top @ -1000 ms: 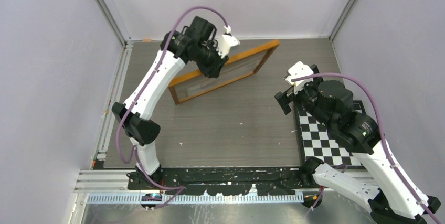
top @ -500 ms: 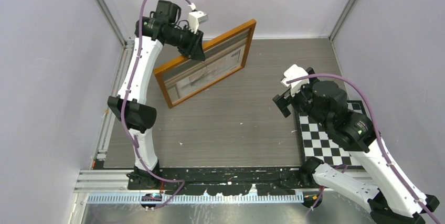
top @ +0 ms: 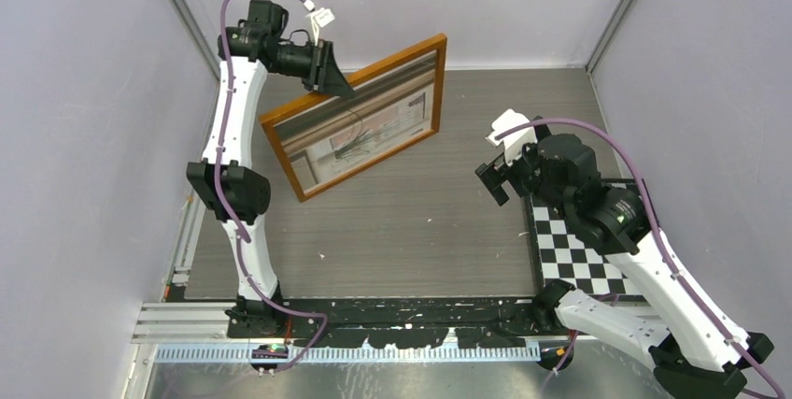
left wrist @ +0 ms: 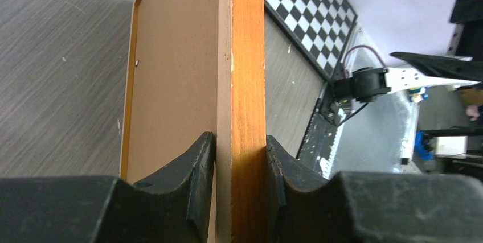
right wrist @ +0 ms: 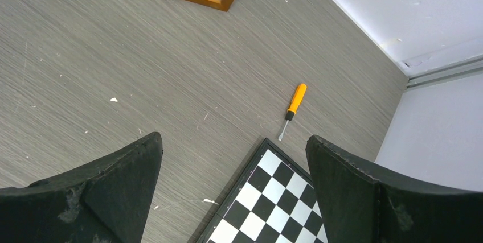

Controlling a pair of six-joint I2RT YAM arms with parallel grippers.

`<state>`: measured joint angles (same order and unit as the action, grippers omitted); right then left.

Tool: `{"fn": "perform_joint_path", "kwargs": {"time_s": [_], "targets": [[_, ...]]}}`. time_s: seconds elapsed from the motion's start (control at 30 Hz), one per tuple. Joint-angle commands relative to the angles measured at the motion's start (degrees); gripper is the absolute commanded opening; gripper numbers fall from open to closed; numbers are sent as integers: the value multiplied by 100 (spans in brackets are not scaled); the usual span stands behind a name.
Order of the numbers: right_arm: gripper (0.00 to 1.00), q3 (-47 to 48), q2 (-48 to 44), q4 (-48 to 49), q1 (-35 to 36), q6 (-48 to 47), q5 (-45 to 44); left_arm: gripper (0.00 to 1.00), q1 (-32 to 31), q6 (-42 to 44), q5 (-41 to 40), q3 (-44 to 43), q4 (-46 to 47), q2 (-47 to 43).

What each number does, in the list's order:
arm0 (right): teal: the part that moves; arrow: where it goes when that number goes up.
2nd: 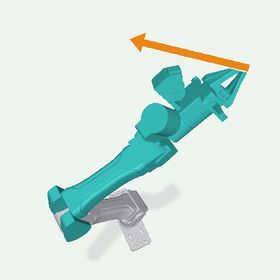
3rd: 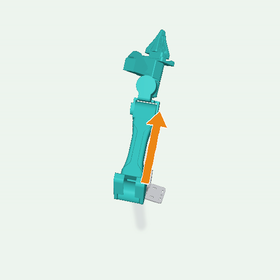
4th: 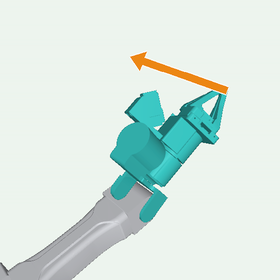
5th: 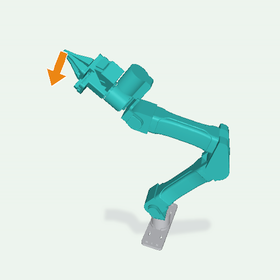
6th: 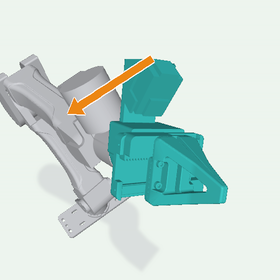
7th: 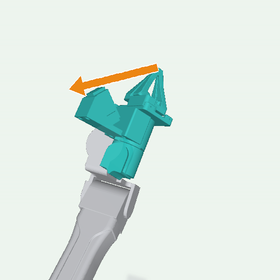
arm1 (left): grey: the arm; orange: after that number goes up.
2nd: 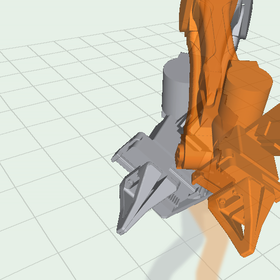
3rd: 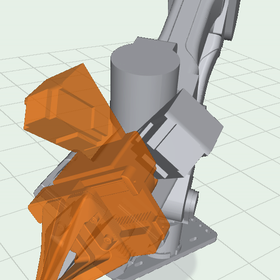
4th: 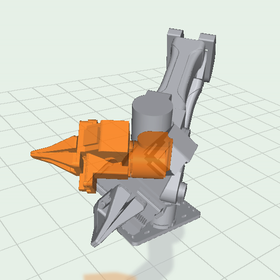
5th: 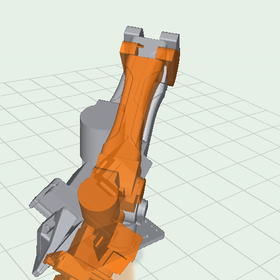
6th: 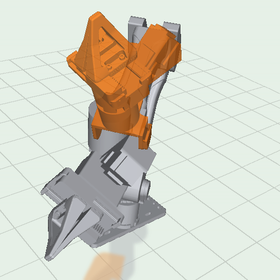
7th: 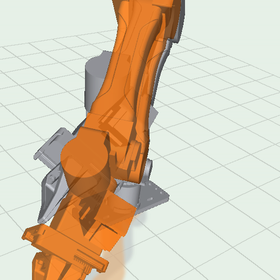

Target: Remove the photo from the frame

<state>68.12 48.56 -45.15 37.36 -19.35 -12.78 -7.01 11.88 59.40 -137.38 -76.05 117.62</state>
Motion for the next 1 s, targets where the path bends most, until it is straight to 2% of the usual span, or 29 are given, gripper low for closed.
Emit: {"fn": "perform_joint_path", "kwargs": {"time_s": [0.0, 0.13, 0.4, 0.47, 0.6, 0.77, 0.97], "targets": [[100, 29, 109, 215, -37, 84, 81, 0, 154, -532, 819, 170, -1627, 594], [100, -75, 166, 347, -58, 53, 124, 0, 334, -828, 993, 284, -1339, 595], [100, -255, 171, 410, -72, 7, 179, 0, 904, -1368, 789, 1144, -387, 546], [100, -316, 158, 403, -104, 37, 175, 0, 1004, -1560, 709, 1789, 132, 355], [100, -390, 179, 349, -279, 167, 342, 0, 1210, -2475, 475, 3745, 2092, -285], [100, -424, 264, 178, -595, 333, 654, 0, 1485, -2880, 310, 4863, 3153, -371], [100, -654, 472, -33, -982, 686, 1142, 0, 1718, -4223, 128, 6581, 5535, -781]]}}
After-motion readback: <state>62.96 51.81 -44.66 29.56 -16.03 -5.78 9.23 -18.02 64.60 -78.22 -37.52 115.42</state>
